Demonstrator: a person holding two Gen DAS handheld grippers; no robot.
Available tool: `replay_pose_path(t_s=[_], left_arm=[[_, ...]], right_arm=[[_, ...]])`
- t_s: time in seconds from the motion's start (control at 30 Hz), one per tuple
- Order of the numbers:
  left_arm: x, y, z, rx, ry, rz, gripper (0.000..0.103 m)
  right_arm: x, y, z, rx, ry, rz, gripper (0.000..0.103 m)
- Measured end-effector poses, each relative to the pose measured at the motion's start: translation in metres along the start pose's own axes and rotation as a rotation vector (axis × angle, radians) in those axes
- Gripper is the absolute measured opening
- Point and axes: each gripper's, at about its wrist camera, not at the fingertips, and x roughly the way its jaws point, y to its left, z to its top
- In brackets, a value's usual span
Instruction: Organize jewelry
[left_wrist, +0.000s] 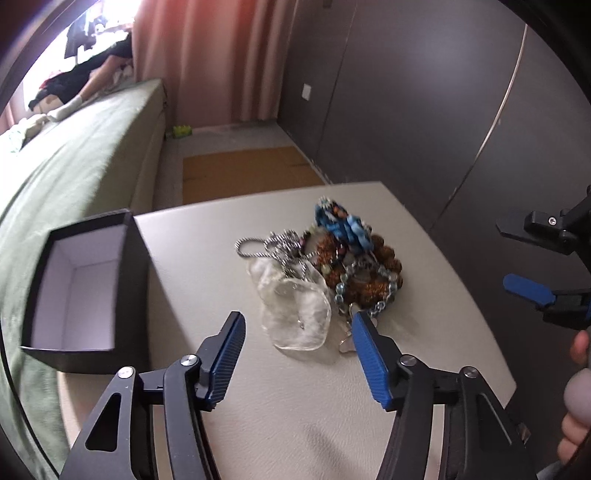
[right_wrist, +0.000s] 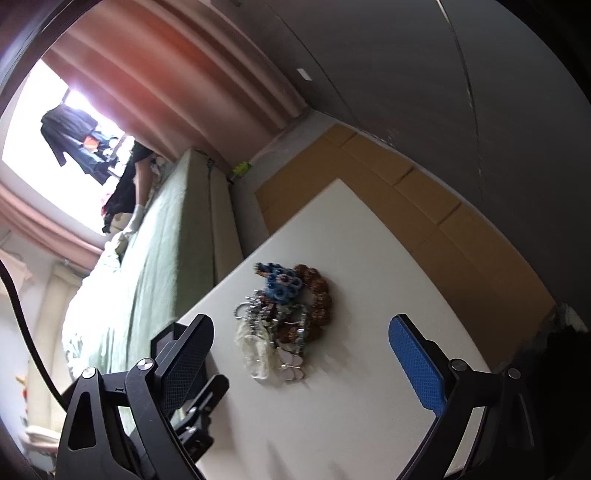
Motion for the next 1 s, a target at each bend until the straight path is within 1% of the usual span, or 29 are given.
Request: replay_pose_path(t_s=[0.07, 0.13, 0.23, 0.33, 0.37, 0.4, 0.43, 0.47, 0.5, 0.57, 0.6, 0.67, 0.73, 0.8, 0.83, 0.87, 1.0], left_arm=[[0.008, -0.002, -0.001, 0.006, 0.019, -0.002, 0.059], [0.017, -0.005, -0.002, 0.012, 0.032, -0.006, 0.058], [0.03, -0.009, -0.003, 0.022, 0.058, -0.011, 0.051], [0.042, -0.009, -0.006, 0.035, 0.093, 0.016, 0.037], [0.045, -0.009, -0.007, 0.036, 0.097, 0.027, 0.029], [0.043, -0.008, -0.007, 0.041, 0.079, 0.034, 0.024], [0.044, -0.007, -0.007, 0.038, 0.078, 0.031, 0.019], [0.044, -0.005, -0.007, 0.031, 0.081, 0.024, 0.009], [0.044, -0.003, -0.007, 0.023, 0.081, 0.023, 0.005], [0.04, 0.001, -0.006, 0.015, 0.067, 0.031, 0.002], [0.035, 0.003, -0.004, 0.009, 0.048, 0.026, 0.002], [0.026, 0.007, 0.0, -0.006, 0.013, 0.005, 0.002], [0.014, 0.01, 0.004, -0.022, -0.02, -0.018, 0.002], [0.003, 0.013, 0.007, -0.03, -0.049, -0.027, 0.001], [-0.001, 0.015, 0.008, -0.035, -0.057, -0.028, 0.001], [-0.004, 0.017, 0.009, -0.041, -0.065, -0.029, 0.001], [-0.019, 0.027, 0.012, -0.065, -0.097, -0.031, 0.001]], right_arm=[[0.007, -0.006, 0.0, 0.022, 0.027, 0.001, 0.085], [0.014, -0.01, -0.001, 0.043, 0.056, 0.014, 0.083], [0.018, -0.013, -0.002, 0.054, 0.071, 0.01, 0.081], [0.018, -0.014, -0.002, 0.052, 0.07, 0.012, 0.081], [0.018, -0.013, -0.002, 0.051, 0.071, 0.013, 0.081], [0.019, -0.013, -0.002, 0.048, 0.074, 0.011, 0.081], [0.02, -0.013, -0.003, 0.046, 0.078, 0.01, 0.081], [0.021, -0.012, -0.003, 0.043, 0.082, 0.01, 0.081], [0.022, -0.012, -0.002, 0.042, 0.085, 0.012, 0.081], [0.025, -0.012, -0.003, 0.041, 0.089, 0.01, 0.081], [0.026, -0.012, -0.002, 0.043, 0.087, 0.01, 0.081], [0.031, -0.012, -0.002, 0.045, 0.095, 0.012, 0.071], [0.038, -0.013, -0.002, 0.052, 0.114, 0.021, 0.067], [0.045, -0.012, -0.003, 0.058, 0.136, 0.034, 0.059], [0.05, -0.011, -0.004, 0.059, 0.15, 0.038, 0.053], [0.054, -0.01, -0.005, 0.059, 0.161, 0.04, 0.049], [0.072, -0.004, -0.009, 0.05, 0.199, 0.019, 0.048]])
